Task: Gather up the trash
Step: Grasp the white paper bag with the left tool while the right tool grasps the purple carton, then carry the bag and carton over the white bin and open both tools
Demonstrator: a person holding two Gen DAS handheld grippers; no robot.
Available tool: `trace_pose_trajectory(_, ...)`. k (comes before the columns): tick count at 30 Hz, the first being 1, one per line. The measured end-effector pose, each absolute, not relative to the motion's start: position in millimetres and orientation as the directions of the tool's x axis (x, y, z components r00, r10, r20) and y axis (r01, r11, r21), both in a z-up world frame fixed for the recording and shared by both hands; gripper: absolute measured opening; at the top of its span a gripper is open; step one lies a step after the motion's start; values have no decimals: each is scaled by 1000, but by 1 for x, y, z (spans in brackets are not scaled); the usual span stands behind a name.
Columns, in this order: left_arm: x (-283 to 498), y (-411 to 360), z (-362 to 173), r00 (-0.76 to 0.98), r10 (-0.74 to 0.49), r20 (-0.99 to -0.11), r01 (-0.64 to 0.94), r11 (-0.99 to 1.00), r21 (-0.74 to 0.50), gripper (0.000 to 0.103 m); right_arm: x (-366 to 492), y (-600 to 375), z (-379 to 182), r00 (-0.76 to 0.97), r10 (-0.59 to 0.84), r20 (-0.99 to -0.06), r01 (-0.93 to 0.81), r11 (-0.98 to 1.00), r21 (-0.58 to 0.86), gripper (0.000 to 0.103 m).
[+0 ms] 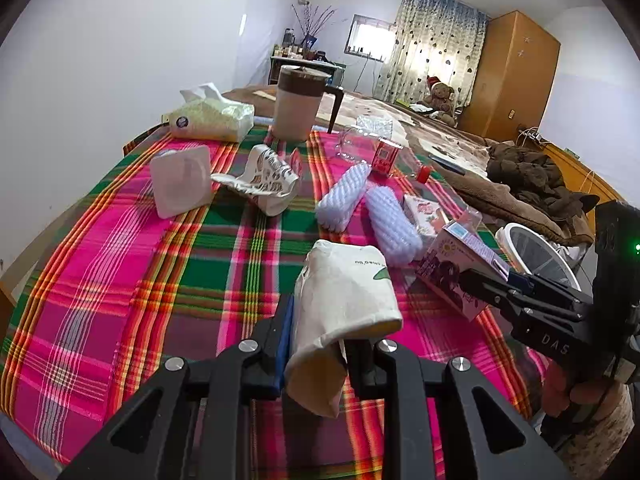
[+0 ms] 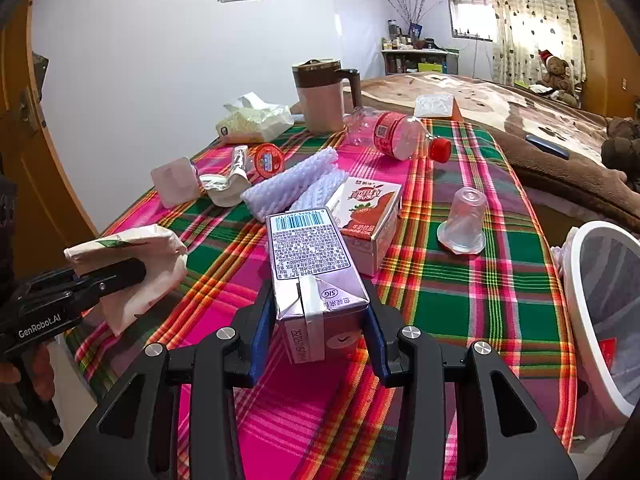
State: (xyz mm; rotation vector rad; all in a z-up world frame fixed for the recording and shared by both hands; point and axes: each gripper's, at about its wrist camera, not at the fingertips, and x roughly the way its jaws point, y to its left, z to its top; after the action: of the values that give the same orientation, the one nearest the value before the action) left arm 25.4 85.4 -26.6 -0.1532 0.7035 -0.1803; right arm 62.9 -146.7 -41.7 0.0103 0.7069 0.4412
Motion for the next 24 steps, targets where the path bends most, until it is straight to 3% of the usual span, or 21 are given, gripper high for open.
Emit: trace_pose_trajectory(24, 37, 27, 15, 786, -263, -559, 222, 965, -141, 24, 48, -198, -9, 778, 326, -537, -282, 945, 165, 42)
